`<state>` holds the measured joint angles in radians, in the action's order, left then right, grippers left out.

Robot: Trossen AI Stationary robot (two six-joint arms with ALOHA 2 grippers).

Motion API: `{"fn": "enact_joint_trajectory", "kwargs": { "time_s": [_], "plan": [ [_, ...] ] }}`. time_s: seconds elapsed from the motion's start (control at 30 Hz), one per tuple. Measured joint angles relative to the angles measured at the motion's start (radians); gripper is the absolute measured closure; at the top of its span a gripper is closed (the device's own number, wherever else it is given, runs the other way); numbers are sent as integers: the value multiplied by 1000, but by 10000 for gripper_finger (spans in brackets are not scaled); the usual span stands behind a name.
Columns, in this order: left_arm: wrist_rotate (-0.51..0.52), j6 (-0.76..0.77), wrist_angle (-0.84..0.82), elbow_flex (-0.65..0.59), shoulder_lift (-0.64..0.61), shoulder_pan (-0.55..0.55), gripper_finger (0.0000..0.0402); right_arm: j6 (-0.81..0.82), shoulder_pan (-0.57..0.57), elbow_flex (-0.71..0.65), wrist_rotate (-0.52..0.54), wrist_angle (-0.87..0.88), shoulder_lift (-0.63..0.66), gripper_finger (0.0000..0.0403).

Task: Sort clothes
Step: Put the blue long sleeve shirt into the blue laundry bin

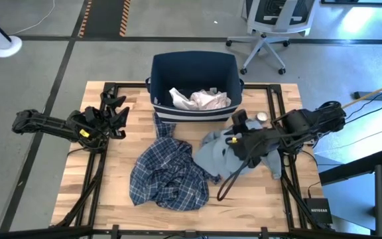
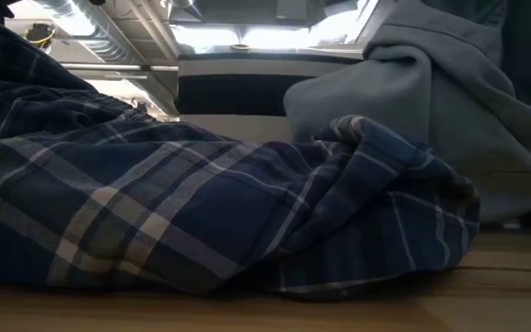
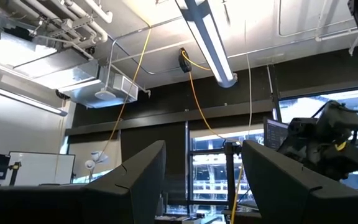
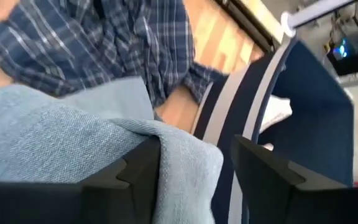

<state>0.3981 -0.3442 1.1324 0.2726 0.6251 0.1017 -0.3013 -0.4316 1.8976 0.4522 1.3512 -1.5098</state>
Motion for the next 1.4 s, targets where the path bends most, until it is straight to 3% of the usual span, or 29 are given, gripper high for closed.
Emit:
{"fn": "enact_joint_trajectory", "kwargs": {
  "time_s": [0.4,0.6,0.7,0.93,1.2,1.4],
  "plan": [
    [0,4,-1,0,0,0,194,-44,0,69,-19,-84,-32,177],
    [1,4,-15,0,0,0,194,103,0,59,-70,124,-39,160],
    [10,-2,-17,0,0,0,194,188,0,35,-144,219,-48,158],
    [12,3,-19,0,0,0,194,247,-1,3,-391,215,-61,157],
    [15,1,-20,0,0,0,194,143,-1,2,-378,-62,-68,157],
    [15,1,-20,0,0,0,194,-43,-1,3,-232,-294,-120,157]
  ]
}}
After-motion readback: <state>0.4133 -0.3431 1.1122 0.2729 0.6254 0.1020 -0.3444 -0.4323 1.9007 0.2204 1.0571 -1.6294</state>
